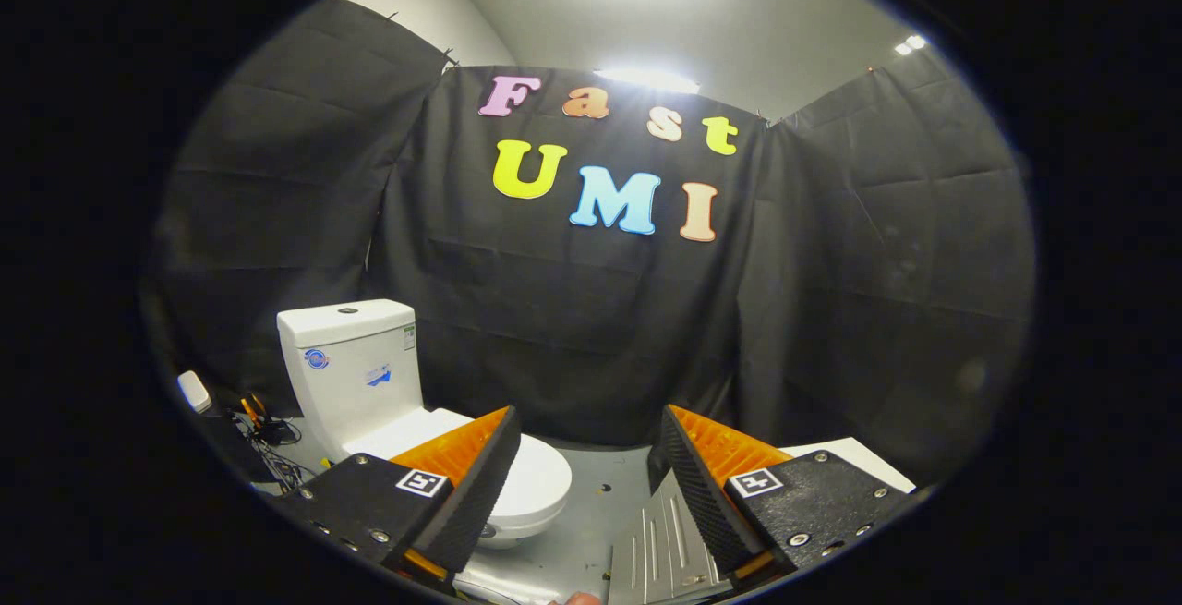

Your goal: Open the toilet lid.

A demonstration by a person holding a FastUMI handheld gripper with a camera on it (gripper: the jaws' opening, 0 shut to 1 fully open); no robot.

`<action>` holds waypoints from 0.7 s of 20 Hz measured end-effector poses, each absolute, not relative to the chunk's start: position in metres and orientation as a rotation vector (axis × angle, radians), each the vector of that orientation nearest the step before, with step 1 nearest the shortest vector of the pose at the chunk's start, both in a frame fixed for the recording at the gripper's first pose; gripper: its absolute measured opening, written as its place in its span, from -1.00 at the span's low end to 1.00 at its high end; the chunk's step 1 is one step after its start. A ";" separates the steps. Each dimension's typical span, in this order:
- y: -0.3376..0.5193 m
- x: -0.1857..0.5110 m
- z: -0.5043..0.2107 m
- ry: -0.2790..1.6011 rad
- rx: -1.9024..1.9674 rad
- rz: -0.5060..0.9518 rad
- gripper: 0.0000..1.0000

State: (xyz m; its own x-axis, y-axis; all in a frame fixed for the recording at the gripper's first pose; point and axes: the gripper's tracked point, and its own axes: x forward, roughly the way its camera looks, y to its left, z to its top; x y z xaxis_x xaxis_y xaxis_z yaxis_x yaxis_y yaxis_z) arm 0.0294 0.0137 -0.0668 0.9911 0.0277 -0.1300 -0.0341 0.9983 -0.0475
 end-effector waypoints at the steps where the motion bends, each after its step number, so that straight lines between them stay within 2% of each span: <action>1: 0.013 0.029 -0.067 0.128 -0.040 0.024 0.90; 14: 0.035 0.053 -0.124 0.175 0.056 0.015 0.90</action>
State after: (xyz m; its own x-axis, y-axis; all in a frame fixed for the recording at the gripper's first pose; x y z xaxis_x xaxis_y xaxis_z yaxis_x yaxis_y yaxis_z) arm 0.0531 0.0355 -0.1243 0.9846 0.0196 -0.1735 -0.0099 0.9983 0.0567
